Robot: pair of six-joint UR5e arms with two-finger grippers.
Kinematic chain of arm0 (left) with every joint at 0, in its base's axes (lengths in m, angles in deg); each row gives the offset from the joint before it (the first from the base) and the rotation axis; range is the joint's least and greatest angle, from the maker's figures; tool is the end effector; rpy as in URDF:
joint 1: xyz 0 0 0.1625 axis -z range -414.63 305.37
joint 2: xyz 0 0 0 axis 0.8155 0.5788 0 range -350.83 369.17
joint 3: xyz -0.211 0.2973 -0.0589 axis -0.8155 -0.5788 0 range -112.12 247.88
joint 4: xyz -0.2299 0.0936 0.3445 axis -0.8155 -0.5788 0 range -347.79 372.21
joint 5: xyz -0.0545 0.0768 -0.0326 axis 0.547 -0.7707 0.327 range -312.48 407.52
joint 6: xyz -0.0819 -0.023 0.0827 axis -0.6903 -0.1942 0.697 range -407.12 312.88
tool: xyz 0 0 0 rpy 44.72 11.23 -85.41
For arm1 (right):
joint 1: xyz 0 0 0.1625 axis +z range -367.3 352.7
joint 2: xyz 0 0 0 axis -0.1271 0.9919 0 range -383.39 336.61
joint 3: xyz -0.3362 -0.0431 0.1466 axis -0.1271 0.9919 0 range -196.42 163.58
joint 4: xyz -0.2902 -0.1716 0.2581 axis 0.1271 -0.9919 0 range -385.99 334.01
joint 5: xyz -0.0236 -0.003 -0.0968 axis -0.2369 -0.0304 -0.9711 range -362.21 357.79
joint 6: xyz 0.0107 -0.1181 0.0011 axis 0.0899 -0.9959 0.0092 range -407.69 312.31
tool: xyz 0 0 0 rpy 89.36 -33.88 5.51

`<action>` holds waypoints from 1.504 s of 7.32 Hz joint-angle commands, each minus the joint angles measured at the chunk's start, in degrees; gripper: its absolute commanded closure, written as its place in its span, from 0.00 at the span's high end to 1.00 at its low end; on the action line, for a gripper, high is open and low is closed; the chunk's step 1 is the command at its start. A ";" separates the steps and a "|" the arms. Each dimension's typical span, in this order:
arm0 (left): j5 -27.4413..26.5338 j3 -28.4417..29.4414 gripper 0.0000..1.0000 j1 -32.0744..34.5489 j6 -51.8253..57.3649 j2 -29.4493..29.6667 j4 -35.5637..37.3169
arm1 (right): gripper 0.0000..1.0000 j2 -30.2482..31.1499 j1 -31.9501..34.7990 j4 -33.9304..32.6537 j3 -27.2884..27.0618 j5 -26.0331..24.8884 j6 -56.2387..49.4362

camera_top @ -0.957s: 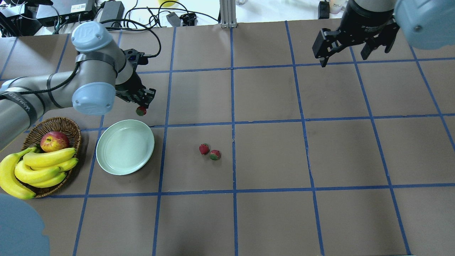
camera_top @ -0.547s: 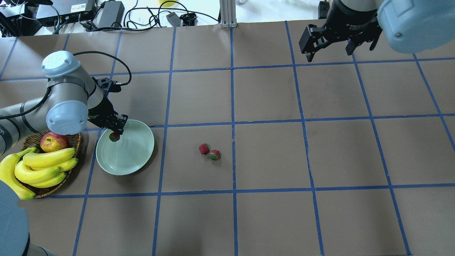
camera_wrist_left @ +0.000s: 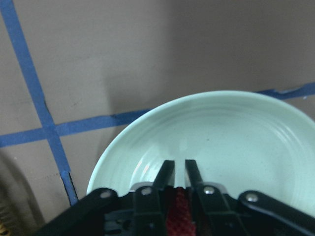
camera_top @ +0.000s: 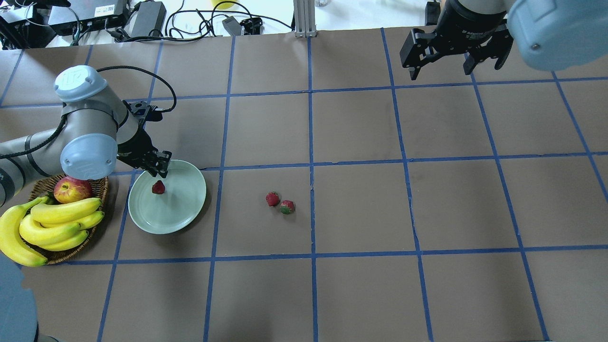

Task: Collect all strawberries into plate
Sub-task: 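Carry the strawberry over the plate and open the left gripper, then move the left gripper back to the remaining strawberries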

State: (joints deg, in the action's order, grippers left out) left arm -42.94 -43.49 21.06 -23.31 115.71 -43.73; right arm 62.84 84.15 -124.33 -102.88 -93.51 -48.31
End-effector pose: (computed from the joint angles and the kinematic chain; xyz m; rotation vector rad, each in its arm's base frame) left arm -0.0010 -0.5314 0.1438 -0.2592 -3.1148 -0.1032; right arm 0.1443 -0.5393 0.4261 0.0539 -3.1117 0.2207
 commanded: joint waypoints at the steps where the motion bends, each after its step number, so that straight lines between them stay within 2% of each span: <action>1: 0.10 -0.08 1.00 1.11 -0.17 -1.42 -0.22 | 1.00 0.25 0.04 0.07 -0.03 -0.02 0.36; 2: 0.19 0.01 1.00 4.25 -2.09 -1.95 0.04 | 1.00 0.34 0.04 0.07 -0.03 -0.02 0.36; 3: 1.59 0.01 1.00 8.37 -8.54 -2.13 0.13 | 1.00 0.43 -0.04 -0.01 -0.03 -0.11 0.36; 5: 10.43 -0.17 1.00 13.58 -23.58 -1.34 0.74 | 1.00 0.87 -0.04 0.69 -0.12 -0.11 0.45; 7: 11.97 -0.87 1.00 19.11 -27.05 0.15 2.92 | 1.00 0.87 0.04 0.95 -0.12 -0.02 0.36; 8: 11.97 -1.39 1.00 20.79 -29.07 0.85 3.55 | 1.00 0.87 -0.04 1.82 -0.12 2.68 0.36; 11: 14.26 -3.85 0.90 21.16 -29.35 1.03 3.91 | 1.00 0.87 -0.04 1.83 -0.12 2.62 -0.17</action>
State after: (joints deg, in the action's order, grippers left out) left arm -29.31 -46.35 42.05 -52.49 116.66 -39.92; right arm 63.70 84.11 -122.54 -102.99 -90.96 -48.41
